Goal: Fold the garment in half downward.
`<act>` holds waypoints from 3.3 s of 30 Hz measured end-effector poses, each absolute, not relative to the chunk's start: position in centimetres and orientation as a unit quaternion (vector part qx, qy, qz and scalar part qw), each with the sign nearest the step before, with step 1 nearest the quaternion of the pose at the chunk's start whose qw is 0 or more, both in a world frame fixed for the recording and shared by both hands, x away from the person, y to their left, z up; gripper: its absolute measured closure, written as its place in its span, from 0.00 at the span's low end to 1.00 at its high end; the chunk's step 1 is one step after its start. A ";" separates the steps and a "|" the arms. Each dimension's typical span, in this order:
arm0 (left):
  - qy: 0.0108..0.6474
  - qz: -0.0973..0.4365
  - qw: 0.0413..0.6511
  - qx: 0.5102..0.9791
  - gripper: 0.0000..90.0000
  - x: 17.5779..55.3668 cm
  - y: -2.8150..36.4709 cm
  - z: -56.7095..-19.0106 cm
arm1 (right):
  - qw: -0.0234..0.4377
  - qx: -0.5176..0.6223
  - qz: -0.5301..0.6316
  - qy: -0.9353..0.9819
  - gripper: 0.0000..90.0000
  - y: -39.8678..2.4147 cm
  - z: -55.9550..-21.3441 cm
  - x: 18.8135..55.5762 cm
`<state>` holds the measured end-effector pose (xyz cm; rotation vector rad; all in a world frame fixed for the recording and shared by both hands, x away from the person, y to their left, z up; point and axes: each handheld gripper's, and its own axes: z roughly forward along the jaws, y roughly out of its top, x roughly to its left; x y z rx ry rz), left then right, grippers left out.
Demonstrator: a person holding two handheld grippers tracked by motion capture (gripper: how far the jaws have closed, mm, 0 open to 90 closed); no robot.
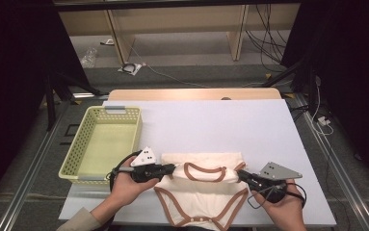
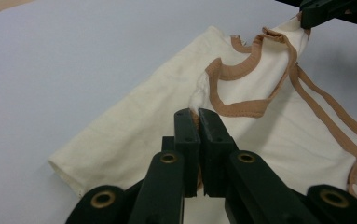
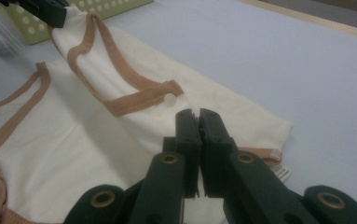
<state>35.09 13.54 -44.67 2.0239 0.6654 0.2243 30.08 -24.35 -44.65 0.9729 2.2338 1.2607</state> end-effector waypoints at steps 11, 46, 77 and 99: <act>0.267 0.084 0.477 0.833 0.96 34.5 13.4 -44.9 | 0.197 0.345 0.450 0.800 0.98 -24.6 -44.7 29.7; 0.247 0.068 0.461 0.850 0.96 32.9 13.3 -45.3 | 0.173 0.327 0.436 0.820 0.98 -24.9 -45.0 28.3; 0.222 0.050 0.442 0.868 0.95 31.8 13.3 -45.6 | 0.129 0.296 0.416 0.850 0.98 -24.7 -45.7 27.8; 0.213 0.033 0.426 0.879 0.95 31.4 13.3 -46.2 | 0.106 0.285 0.394 0.867 0.98 -24.5 -46.0 27.4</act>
